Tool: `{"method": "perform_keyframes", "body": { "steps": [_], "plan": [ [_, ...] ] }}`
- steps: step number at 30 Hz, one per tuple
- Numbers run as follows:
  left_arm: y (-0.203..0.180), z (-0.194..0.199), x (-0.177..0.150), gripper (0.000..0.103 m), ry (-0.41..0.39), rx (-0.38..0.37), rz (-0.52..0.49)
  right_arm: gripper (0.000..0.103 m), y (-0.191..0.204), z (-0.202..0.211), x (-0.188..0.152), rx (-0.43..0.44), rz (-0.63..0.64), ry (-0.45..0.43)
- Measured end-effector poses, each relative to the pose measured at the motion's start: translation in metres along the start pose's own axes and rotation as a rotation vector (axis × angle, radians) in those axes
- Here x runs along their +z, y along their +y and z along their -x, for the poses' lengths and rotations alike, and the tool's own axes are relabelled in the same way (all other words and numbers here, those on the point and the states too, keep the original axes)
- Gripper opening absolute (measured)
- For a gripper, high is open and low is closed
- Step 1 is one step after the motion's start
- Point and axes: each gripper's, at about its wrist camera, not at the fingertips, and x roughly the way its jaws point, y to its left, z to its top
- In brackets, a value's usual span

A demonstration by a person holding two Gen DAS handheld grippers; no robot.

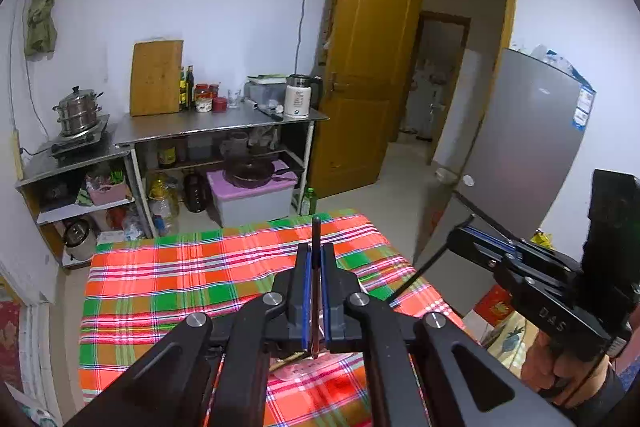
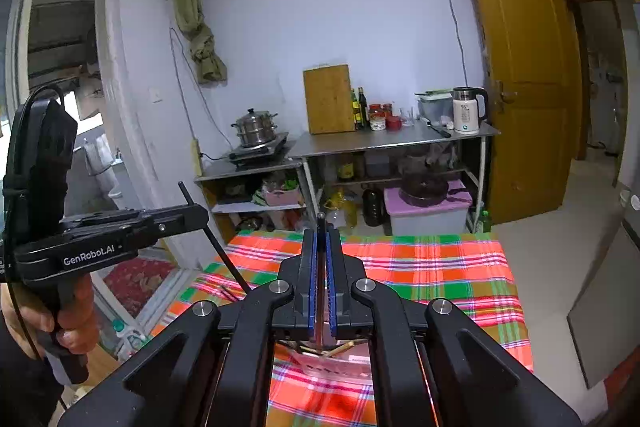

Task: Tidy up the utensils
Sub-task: 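Lower both chopsticks into the pink basket and open both grippers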

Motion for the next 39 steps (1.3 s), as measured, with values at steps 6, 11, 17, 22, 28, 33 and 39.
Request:
{"method": "perform_keyframes", "body": {
  "steps": [6, 11, 17, 22, 28, 33, 39],
  "plan": [
    [0.020, -0.034, -0.003, 0.004, 0.024, 0.009, 0.044, 0.004, -0.008, -0.021, -0.003, -0.010, -0.021, 0.010],
    [0.034, -0.057, -0.011, 0.004, 0.038, 0.009, 0.069, 0.004, -0.011, -0.039, -0.010, -0.020, -0.026, 0.029],
    [0.046, -0.083, -0.026, 0.004, 0.071, 0.012, 0.082, 0.004, -0.011, -0.066, -0.030, -0.031, -0.009, 0.087],
    [0.051, -0.098, -0.039, 0.004, 0.111, 0.006, 0.086, 0.004, -0.011, -0.077, -0.045, -0.010, -0.001, 0.108],
    [0.052, -0.111, -0.050, 0.004, 0.161, 0.009, 0.080, 0.004, 0.001, -0.085, -0.050, -0.019, 0.050, 0.145],
    [0.051, -0.109, -0.056, 0.004, 0.173, 0.020, 0.081, 0.005, 0.008, -0.094, -0.054, -0.009, 0.061, 0.195],
    [0.053, -0.091, -0.050, 0.009, 0.128, 0.046, 0.080, 0.013, 0.002, -0.086, -0.050, 0.022, 0.012, 0.171]
  ]
}}
